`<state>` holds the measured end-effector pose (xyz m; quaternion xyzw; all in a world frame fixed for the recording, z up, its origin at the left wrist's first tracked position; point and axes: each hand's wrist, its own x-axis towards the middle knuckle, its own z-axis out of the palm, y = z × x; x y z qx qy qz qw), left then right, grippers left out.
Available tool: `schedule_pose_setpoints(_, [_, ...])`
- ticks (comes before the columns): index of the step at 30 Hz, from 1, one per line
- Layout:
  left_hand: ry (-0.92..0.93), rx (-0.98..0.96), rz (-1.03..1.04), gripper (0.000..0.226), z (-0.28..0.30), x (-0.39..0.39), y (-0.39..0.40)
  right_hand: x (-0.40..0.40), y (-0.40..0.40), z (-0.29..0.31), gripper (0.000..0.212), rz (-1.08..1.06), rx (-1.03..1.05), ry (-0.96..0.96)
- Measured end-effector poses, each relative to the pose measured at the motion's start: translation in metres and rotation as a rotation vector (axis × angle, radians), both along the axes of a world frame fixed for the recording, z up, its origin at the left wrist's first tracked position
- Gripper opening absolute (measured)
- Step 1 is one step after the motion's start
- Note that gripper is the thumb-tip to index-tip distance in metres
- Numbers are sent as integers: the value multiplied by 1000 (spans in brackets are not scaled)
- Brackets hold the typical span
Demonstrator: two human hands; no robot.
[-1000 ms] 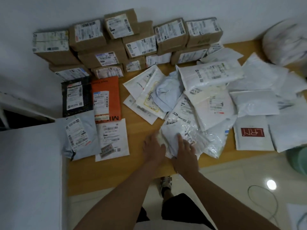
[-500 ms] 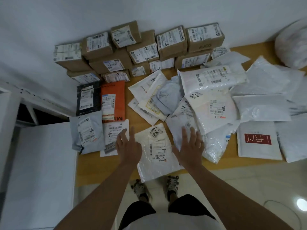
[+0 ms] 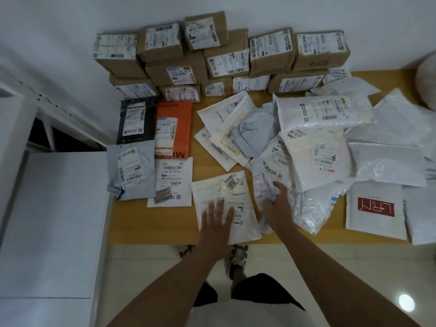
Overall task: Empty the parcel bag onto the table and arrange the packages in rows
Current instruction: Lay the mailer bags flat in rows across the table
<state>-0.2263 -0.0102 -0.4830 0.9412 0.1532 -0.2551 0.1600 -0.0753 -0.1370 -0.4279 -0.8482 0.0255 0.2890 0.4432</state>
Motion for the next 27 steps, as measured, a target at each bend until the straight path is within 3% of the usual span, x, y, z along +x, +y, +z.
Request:
schedule_pose_setpoints(2, [-11,-39,-38,105,-1,-3,0,5,1,0,44,-154,136,206])
schedule_pose_setpoints(3, [-7,-47,-60,96,3,-4,0,5,1,0,43,-187,128,220])
schedule_pose_setpoints(4, [-28,-35,-73,89,6,-5,1,4,0,-1,43,-188,45,145])
schedule_pose_setpoints(6, [-60,-26,-116,82,10,-3,7,-2,-3,-7,49,-131,-208,-192])
schedule_pose_setpoints(9, [-7,12,-160,83,8,-2,15,-16,-5,-15,54,96,-473,-569])
schedule_pose_setpoints(12, [-32,-2,-141,103,13,2,14,-18,-4,-23,59,318,-575,-511])
schedule_pose_setpoints(14, [-30,-18,-100,96,18,8,17,-8,-8,-27,63,428,-575,-551])
schedule_pose_setpoints(16, [-35,3,-30,79,22,22,22,16,-16,-26,69,383,-626,-612])
schedule_pose_setpoints(19, [-55,10,42,83,25,52,31,60,-30,-22,93,217,-731,-351])
schedule_pose_setpoints(21, [-137,17,32,85,28,74,28,74,-34,-27,100,267,-765,-240])
schedule_pose_setpoints(23, [-118,-14,20,92,27,94,21,76,-32,-30,93,325,-787,-290])
schedule_pose_setpoints(27, [-28,-66,34,103,22,120,2,88,-37,-23,66,238,-751,-398])
